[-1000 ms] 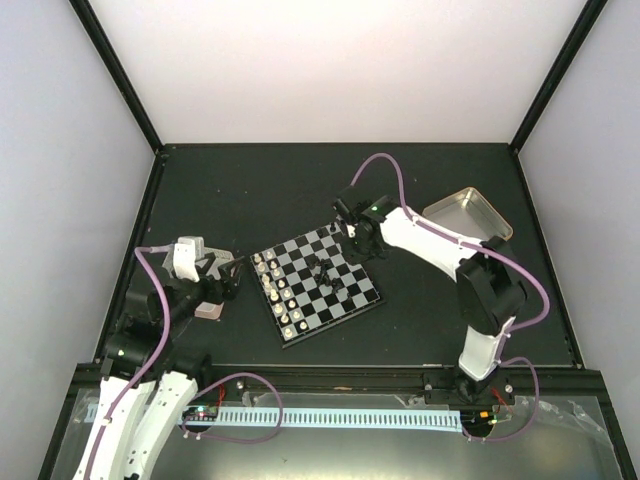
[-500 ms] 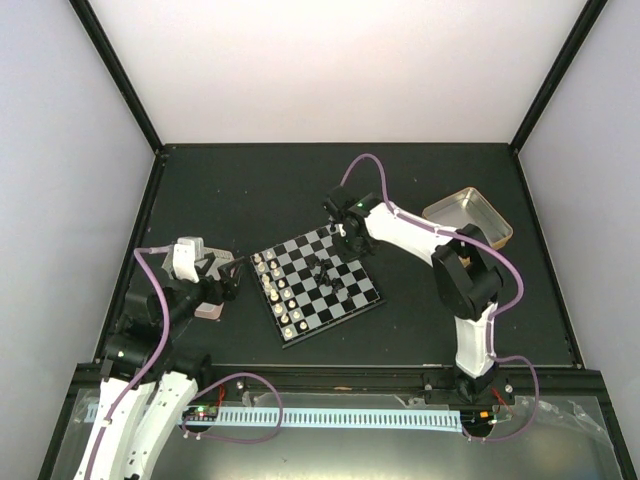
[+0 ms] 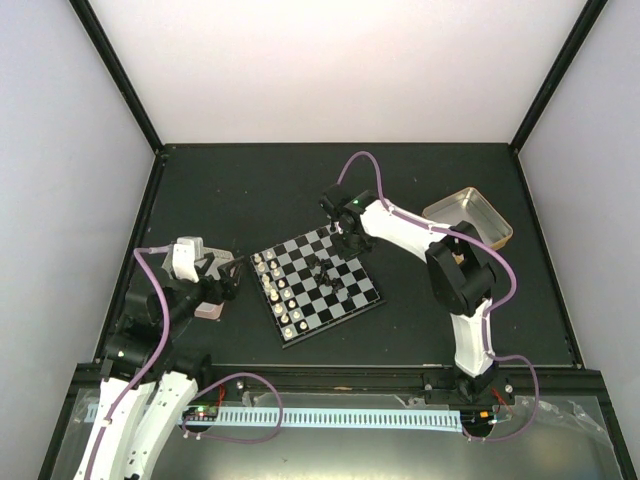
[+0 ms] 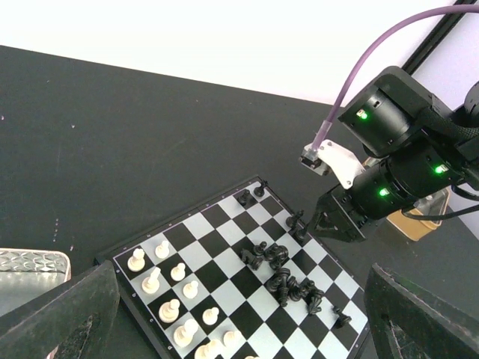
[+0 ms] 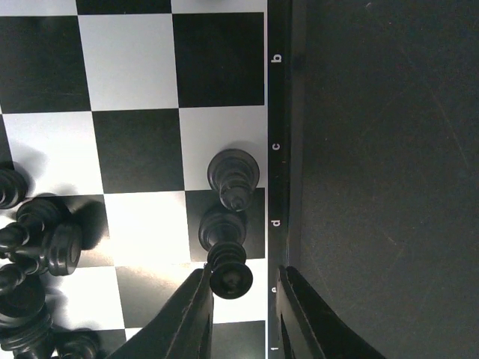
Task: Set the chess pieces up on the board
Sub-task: Place the chess piece on the chessboard, then pick up the chess piece from the chessboard.
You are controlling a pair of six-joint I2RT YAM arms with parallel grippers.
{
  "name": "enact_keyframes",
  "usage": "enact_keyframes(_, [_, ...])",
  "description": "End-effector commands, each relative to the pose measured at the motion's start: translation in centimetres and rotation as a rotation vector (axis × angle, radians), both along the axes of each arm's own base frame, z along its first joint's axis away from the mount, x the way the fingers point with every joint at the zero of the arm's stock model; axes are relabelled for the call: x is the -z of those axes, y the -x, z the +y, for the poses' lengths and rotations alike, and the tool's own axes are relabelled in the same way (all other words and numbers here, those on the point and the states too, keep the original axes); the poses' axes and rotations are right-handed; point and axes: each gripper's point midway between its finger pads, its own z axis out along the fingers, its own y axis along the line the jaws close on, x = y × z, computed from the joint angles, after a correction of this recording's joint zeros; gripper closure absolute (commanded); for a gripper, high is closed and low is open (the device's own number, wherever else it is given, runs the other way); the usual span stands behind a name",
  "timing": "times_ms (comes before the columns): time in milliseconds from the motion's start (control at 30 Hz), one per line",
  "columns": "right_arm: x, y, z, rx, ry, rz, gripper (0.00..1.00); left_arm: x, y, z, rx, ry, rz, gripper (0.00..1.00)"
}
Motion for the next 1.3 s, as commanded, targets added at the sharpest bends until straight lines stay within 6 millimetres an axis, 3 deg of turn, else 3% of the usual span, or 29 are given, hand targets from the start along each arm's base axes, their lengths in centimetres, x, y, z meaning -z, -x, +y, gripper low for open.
enact_keyframes(0, [-0.6, -0.6, 0.2, 0.006, -0.003, -0.016, 0.75, 0.0, -0.2, 0.2, -0.012, -0.014, -0.003, 0.09])
enact_keyframes(200, [-0.9, -1.1, 0.5, 0.021, -0.021, -0.036, 0.74, 0.0, -0.2, 0.2, -0.012, -0.012, -0.001, 0.08])
enact_keyframes(500, [-7.2, -1.0, 0.9, 0.063, -0.193, -0.176, 0.61, -0.2, -0.2, 0.2, -0.013, -0.008, -0.015, 0.08])
enact_keyframes(667, [-8.4, 0.2, 0.5, 0.076, -0.256, -0.205, 0.58, -0.1, -0.2, 0.0, -0.001, -0.003, -0.010, 0.08])
enact_keyframes(867, [-7.3, 3.2, -0.1, 0.083, -0.324, -0.172, 0.58, 0.1, -0.3, -0.8, 0.044, 0.007, -0.003, 0.08])
enact_keyframes(1100, [-3.5, 8.2, -0.4, 0.064, -0.288, -0.072, 0.58, 0.0, -0.6, -2.1, 0.102, 0.065, 0.003, 0.09])
enact_keyframes(1267, [-1.1, 11.0, 0.6, 0.020, -0.264, -0.019, 0.61, -0.3, -0.8, -2.9, 0.138, 0.107, 0.007, 0.09])
